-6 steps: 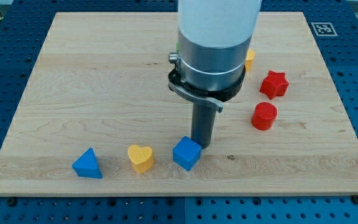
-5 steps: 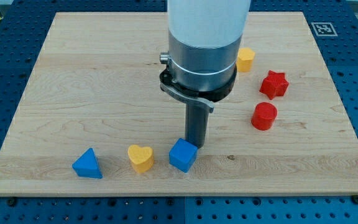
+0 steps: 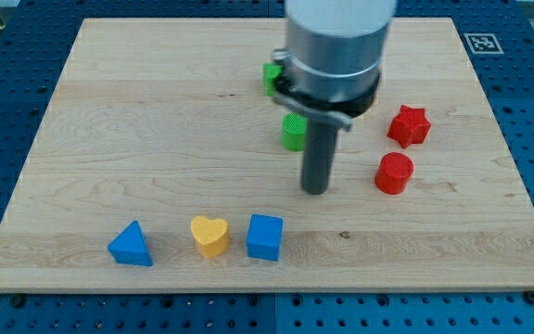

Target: Slide the red circle towards the bottom center of the board

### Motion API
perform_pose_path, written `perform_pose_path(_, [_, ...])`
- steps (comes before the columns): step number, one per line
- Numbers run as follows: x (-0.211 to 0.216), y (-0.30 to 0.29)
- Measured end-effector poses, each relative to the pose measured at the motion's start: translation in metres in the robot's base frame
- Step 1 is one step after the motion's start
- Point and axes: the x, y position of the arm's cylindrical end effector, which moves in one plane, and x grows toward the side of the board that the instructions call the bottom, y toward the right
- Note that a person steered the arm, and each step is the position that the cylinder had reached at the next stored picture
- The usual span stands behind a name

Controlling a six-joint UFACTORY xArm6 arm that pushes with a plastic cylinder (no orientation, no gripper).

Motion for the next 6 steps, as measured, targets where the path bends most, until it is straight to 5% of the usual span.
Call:
perform_pose_path(2, [-0.019, 0.065])
perform_pose_path(4, [-0.047, 0.060])
perform_pose_path(6, [0.004, 0.089])
